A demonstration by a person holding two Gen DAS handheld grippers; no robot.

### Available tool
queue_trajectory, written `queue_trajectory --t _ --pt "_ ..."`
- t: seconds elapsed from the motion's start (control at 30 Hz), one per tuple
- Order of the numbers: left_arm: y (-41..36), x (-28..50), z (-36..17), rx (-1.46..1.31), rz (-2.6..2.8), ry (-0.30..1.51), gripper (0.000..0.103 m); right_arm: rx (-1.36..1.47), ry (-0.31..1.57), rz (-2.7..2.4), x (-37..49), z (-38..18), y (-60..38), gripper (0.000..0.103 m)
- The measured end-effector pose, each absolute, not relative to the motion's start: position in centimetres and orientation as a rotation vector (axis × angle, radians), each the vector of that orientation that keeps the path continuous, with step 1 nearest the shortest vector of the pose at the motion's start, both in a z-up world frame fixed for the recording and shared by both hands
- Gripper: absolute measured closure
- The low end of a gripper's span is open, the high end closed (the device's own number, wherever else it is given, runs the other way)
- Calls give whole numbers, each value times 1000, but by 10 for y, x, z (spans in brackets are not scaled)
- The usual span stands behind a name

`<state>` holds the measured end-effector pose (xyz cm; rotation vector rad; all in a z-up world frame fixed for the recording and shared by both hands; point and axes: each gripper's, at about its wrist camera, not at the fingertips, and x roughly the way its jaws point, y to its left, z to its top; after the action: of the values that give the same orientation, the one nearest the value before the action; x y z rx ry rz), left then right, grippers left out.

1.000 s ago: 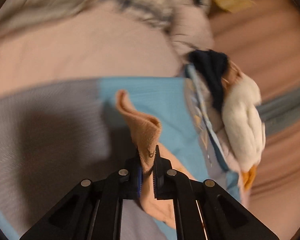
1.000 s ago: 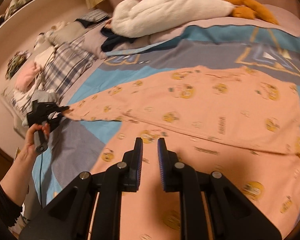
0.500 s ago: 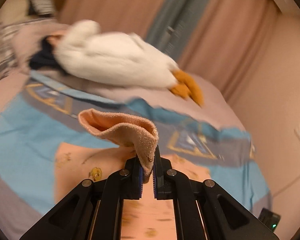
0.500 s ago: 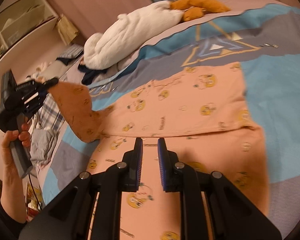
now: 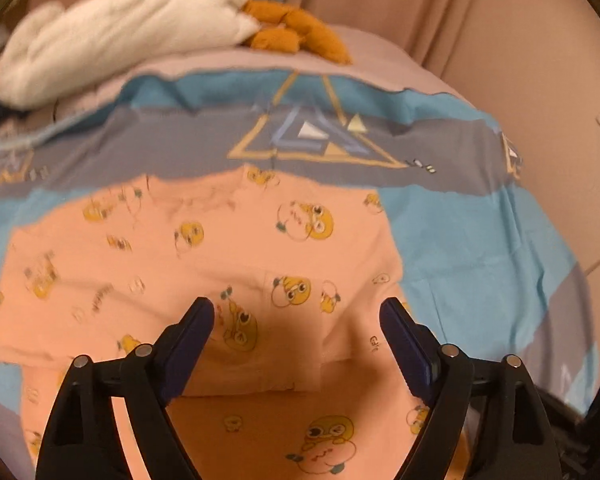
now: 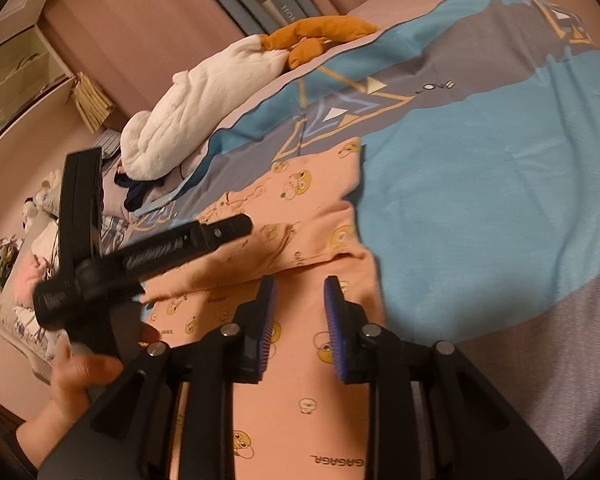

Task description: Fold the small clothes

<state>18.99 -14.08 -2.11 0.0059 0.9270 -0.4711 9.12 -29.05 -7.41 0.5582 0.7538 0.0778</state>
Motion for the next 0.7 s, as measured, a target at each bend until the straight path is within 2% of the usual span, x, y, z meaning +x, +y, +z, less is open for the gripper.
queue_trajectory --t 0.33,0.6,0.63,0.7 --pt "-140 161 11 101 -497 774 19 582 738 83 90 -66 -288 74" --pt "-117 153 15 83 -468 774 19 562 736 96 94 -56 -273 73" --pt "-110 152 14 73 -462 780 19 560 737 97 95 -56 -271 73" --pt "-92 152 10 39 -451 799 18 565 752 100 98 -57 -268 65"
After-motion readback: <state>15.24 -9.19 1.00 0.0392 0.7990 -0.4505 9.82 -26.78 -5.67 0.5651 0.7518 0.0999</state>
